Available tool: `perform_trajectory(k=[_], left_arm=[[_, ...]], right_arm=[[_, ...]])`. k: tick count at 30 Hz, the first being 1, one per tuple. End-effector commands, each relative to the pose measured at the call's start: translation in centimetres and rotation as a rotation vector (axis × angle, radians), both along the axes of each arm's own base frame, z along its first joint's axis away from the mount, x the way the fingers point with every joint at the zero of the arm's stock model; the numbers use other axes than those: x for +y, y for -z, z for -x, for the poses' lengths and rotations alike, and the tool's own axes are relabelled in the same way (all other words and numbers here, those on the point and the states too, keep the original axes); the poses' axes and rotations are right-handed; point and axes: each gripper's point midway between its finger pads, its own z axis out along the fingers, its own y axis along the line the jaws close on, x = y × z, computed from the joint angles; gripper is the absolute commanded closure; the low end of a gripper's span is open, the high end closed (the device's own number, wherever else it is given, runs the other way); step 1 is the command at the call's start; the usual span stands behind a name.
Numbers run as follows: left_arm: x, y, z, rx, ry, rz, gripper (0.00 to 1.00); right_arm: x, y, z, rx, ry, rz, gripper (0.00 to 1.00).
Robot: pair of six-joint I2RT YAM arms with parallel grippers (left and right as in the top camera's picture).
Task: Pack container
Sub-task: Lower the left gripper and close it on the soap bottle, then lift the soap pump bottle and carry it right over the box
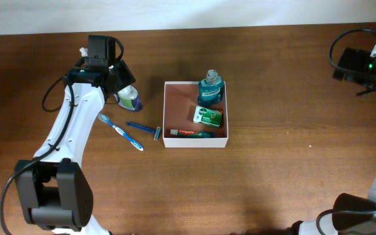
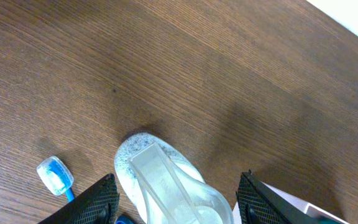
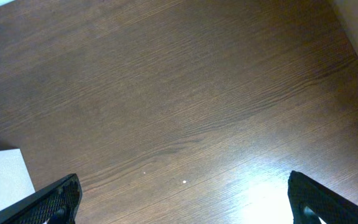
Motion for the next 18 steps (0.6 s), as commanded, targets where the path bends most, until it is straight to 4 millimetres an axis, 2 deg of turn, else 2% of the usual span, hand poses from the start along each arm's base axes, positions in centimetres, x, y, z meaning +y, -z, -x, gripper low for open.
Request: perform_trajectory(k=[1,5,7,12,16,18], left_arm=[[0.4,1.5,-0.2,0.033,-0.005,-0.013,0.38],[0.3,1.5,-0.3,0.029,-0.006,-0.012,0.39],[0.3,1.5,-0.3,0.029,-0.005,-0.012,0.5],[0.4,1.4,-0.4,0.026,-0.006,-0.012,0.66],[0.3,0.7,-1.1,-0.009,0.036,-0.037,0.66],[0.2,-0.3,-1.7,-0.033,0.094,-0.074,0.7]], right_arm=[[-0.1,0.0,-0.2,-0.006,0.011,-0.009,0.02],[-0.1,0.0,-0.2,-0.006,0.011,-0.009,0.02],[-0.1,0.0,-0.2,-0.006,0.011,-0.009,0.01],[-0.1,0.0,-0.2,-0.006,0.011,-0.009,0.01],[-0.1,0.0,-0.2,-0.006,0.011,-0.009,0.02],[-0.1,0.0,-0.2,-0.006,0.011,-0.009,0.01]])
